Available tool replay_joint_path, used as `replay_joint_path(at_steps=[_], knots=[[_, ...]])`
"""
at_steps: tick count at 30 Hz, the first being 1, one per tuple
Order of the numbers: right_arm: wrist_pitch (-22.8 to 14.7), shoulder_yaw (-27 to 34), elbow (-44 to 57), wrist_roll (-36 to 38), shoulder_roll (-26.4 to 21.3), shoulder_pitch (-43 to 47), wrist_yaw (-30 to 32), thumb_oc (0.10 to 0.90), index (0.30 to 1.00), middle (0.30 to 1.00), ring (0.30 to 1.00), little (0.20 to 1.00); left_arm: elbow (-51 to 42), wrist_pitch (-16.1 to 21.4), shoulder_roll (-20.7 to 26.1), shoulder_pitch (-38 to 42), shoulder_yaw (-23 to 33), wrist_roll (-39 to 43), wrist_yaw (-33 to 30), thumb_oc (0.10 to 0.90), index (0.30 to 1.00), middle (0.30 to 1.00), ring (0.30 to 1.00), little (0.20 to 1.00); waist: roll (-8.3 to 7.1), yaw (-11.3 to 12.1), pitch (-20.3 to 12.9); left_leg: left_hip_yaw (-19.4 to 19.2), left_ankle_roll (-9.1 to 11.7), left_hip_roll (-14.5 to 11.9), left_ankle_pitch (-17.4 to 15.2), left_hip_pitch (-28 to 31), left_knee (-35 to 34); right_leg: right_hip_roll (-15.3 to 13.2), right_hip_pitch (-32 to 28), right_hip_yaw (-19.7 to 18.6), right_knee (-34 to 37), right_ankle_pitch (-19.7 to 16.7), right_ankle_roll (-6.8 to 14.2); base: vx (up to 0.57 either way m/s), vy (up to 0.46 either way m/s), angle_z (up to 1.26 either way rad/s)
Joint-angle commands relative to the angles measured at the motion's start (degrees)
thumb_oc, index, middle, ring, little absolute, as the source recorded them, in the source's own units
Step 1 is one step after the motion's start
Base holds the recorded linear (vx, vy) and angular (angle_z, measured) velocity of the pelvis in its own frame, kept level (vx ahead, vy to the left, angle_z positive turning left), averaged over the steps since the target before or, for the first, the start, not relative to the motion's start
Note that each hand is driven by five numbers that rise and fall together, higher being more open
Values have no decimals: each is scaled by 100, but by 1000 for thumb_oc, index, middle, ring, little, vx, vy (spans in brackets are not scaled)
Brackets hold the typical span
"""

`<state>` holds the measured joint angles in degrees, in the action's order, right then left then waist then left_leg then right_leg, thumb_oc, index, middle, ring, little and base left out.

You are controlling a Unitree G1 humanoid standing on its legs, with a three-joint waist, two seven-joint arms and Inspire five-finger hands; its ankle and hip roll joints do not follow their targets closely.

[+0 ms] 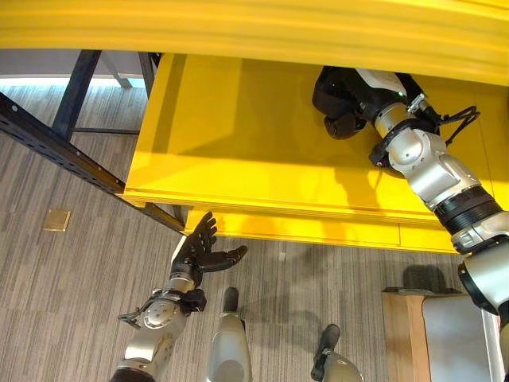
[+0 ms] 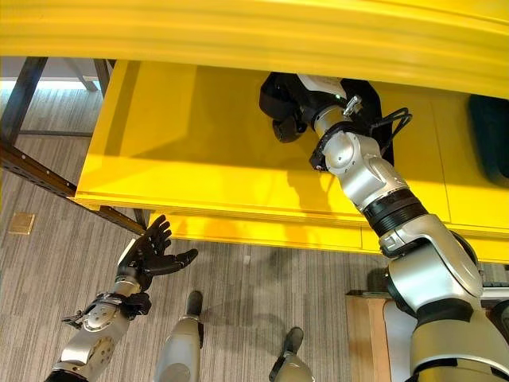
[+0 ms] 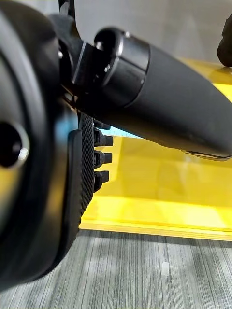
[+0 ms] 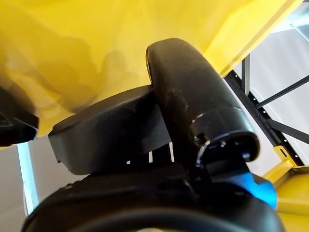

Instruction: Move parts from the plastic box to the shelf.

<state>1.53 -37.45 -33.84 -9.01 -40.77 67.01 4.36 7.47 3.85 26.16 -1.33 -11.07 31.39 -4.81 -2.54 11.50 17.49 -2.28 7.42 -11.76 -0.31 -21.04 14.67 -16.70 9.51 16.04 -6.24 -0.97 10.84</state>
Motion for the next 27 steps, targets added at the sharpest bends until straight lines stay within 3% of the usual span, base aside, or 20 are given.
replay_joint_path(at_steps=[1,18,27], knots=[[-278,-32,337,-96,-51,1166,369,400,300,300,300,300,-584,522,437,298,67,124,-84,900,1000,1000,1000,1000,-192,69,-203,139,116,-389,-313,-318,604,-396,-479,63,-308,376,14,0,0,0],[-370,-188,731,305,787,1408,243,400,300,300,300,300,-638,543,508,294,183,288,-253,900,1000,1000,1000,1000,-267,373,-57,395,84,-257,-362,-632,753,-386,-537,300,-305,383,-1,10,-2,8],[-306,-245,463,306,694,1128,154,400,300,300,300,300,-666,531,527,273,187,248,-271,900,1000,1000,1000,1000,-237,395,66,415,76,-252,-361,-712,815,-383,-488,309,-339,404,-18,-2,-1,4]])
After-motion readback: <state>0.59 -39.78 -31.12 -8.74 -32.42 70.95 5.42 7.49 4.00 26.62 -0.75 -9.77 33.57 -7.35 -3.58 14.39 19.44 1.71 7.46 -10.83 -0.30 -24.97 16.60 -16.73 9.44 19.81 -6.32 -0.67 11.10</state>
